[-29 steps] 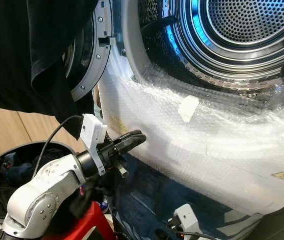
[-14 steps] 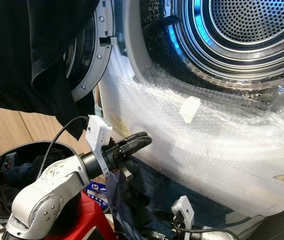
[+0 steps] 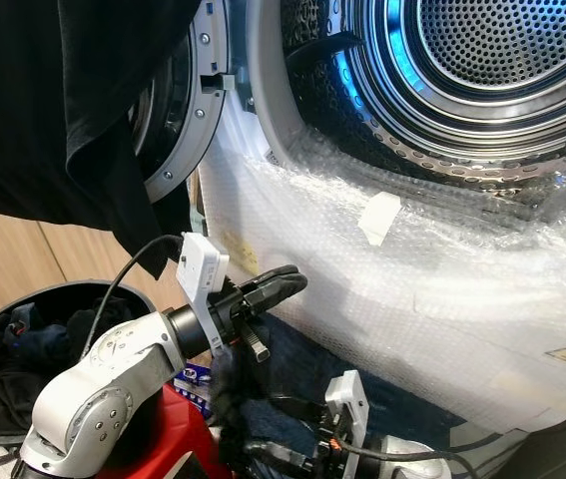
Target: Clothes washing
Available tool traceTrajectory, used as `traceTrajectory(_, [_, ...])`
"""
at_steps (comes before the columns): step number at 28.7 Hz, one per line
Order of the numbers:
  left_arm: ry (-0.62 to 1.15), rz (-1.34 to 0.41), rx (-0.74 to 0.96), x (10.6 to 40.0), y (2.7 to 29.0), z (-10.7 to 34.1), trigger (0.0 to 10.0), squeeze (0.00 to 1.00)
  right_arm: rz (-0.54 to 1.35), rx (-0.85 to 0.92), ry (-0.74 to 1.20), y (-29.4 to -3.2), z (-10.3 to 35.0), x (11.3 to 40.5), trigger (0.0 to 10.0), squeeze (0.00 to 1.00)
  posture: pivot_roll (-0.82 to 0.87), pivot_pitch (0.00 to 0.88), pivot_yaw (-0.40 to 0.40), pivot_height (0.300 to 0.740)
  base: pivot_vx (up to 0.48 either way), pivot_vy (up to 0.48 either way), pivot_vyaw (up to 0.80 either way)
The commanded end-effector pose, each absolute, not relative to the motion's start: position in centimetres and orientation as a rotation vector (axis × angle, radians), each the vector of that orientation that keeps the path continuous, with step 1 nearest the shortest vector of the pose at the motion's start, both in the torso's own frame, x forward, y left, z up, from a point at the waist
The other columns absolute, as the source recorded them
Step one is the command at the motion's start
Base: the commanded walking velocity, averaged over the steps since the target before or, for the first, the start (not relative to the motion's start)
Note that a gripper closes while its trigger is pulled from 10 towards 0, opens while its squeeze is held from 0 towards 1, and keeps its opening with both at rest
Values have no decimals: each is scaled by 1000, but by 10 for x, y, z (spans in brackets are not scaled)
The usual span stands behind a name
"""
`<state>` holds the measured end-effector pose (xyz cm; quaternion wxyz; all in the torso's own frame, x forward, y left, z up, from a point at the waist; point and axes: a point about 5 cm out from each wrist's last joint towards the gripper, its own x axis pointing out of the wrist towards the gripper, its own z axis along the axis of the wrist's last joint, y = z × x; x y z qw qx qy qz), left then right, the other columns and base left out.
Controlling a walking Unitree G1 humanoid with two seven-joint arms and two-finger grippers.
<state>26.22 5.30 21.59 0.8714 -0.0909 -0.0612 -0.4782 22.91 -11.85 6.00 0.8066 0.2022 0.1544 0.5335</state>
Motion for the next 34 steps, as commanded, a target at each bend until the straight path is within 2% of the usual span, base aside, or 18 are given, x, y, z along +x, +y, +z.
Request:
traceTrajectory(1, [-160, -997, -183, 262, 52, 221, 0, 0, 1111, 443, 307, -118, 68, 233, 10000, 1000, 21, 0, -57, 740, 0, 0, 0])
traceTrajectory(3, [-161, -995, -184, 262, 52, 221, 0, 0, 1102, 461, 305, -116, 70, 232, 10000, 1000, 22, 0, -57, 740, 0, 0, 0])
traceTrajectory(4, [-161, -991, -185, 262, 53, 221, 0, 0, 1082, 483, 285, -112, 74, 234, 10000, 643, 19, 0, -56, 740, 0, 0, 0])
traceTrajectory(5, [-162, -987, -187, 262, 53, 221, 0, 0, 1068, 498, 274, -109, 75, 235, 10000, 0, 16, 0, -55, 740, 0, 0, 0])
traceTrajectory(12, [-168, -972, -188, 265, 55, 223, 0, 0, 976, 571, 204, -102, 83, 246, 10000, 0, 19, 0, -58, 740, 0, 0, 0])
traceTrajectory(13, [-171, -969, -187, 265, 56, 224, 0, 0, 963, 590, 186, -101, 87, 249, 7804, 0, 21, 0, -59, 740, 0, 0, 0])
traceTrajectory(14, [-171, -969, -187, 265, 56, 224, 0, 0, 963, 590, 186, -101, 87, 249, 7804, 0, 21, 0, -59, 740, 0, 0, 0])
traceTrajectory(15, [-172, -965, -187, 266, 56, 224, 0, 0, 955, 600, 177, -100, 88, 250, 6431, 0, 20, 0, -59, 740, 0, 0, 0])
traceTrajectory(16, [-172, -962, -185, 267, 57, 224, 0, 0, 953, 602, 176, -100, 88, 250, 0, 0, 20, 0, -59, 740, 0, 0, 0])
traceTrajectory(34, [-182, -937, -180, 272, 61, 226, 0, 0, 917, 582, 222, -100, 76, 249, 0, 0, 33, 0, -67, 740, 0, 0, 0])
